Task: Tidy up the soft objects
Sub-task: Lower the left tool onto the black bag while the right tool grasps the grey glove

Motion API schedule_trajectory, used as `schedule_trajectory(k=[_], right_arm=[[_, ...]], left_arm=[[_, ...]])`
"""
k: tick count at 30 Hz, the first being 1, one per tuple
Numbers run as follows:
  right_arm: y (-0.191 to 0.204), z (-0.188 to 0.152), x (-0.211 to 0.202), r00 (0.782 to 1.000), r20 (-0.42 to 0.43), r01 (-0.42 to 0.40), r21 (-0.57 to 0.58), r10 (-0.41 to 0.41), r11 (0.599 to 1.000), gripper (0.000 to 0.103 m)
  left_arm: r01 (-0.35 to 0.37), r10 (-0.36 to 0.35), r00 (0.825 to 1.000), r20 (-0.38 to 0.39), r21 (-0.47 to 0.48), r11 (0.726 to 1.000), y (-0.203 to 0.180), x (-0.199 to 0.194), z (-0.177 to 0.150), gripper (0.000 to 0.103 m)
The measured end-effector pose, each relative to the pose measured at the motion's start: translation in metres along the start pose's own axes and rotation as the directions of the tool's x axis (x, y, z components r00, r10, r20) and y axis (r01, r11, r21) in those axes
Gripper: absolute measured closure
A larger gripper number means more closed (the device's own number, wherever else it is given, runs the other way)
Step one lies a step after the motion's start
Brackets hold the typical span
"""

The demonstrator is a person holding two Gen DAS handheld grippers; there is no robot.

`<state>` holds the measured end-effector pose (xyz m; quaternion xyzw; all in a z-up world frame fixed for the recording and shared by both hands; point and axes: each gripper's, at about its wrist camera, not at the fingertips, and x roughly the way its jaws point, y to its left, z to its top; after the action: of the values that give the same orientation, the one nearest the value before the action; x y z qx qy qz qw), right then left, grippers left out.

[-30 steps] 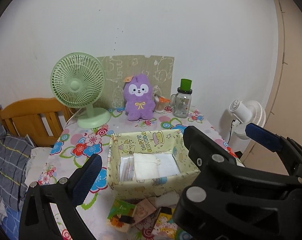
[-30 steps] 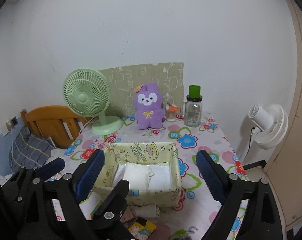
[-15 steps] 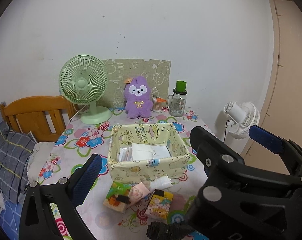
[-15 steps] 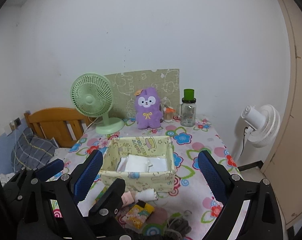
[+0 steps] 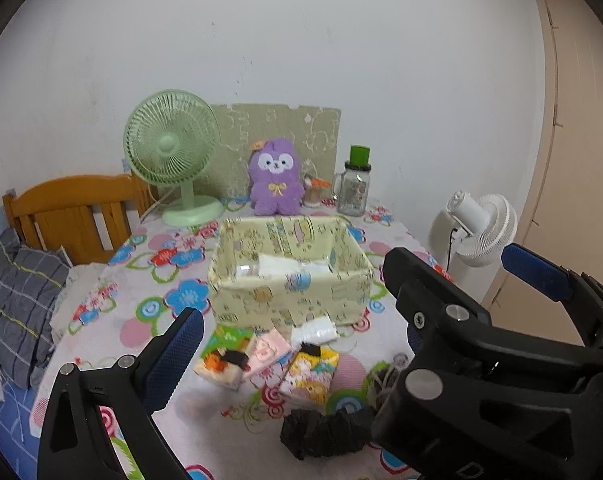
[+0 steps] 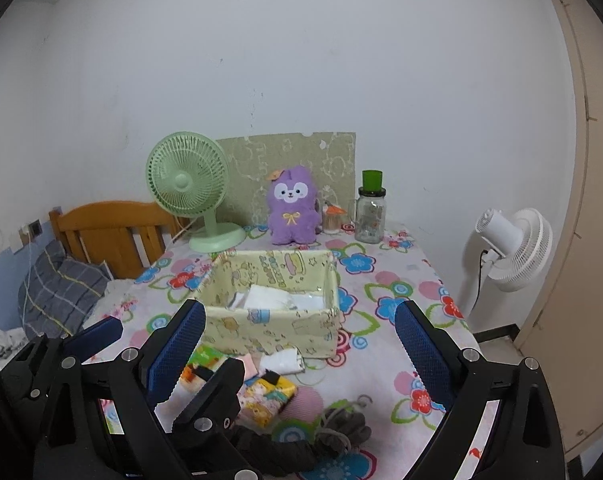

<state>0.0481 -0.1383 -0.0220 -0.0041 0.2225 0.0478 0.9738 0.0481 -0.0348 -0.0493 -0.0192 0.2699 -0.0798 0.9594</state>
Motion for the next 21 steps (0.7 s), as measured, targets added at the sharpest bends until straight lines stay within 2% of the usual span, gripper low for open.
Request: schedule_trajectory(k=[14, 21], right_arm=[[-0.014, -0.049, 0.01, 1.0, 0.006, 0.019, 0.011, -0.019, 1.0, 0.006], [-0.019, -0.076, 0.023, 0.998, -0.045, 0.037, 0.01, -0.036, 0.999, 0.006]], left_arm=[[0.046, -0.045, 0.999, -0.018, 0.008, 0.999, -0.012, 0.023, -0.044, 0.0], [0.059, -0.058, 0.997, -0.051, 0.018, 0.998, -0.013, 0.039, -0.065, 0.0]])
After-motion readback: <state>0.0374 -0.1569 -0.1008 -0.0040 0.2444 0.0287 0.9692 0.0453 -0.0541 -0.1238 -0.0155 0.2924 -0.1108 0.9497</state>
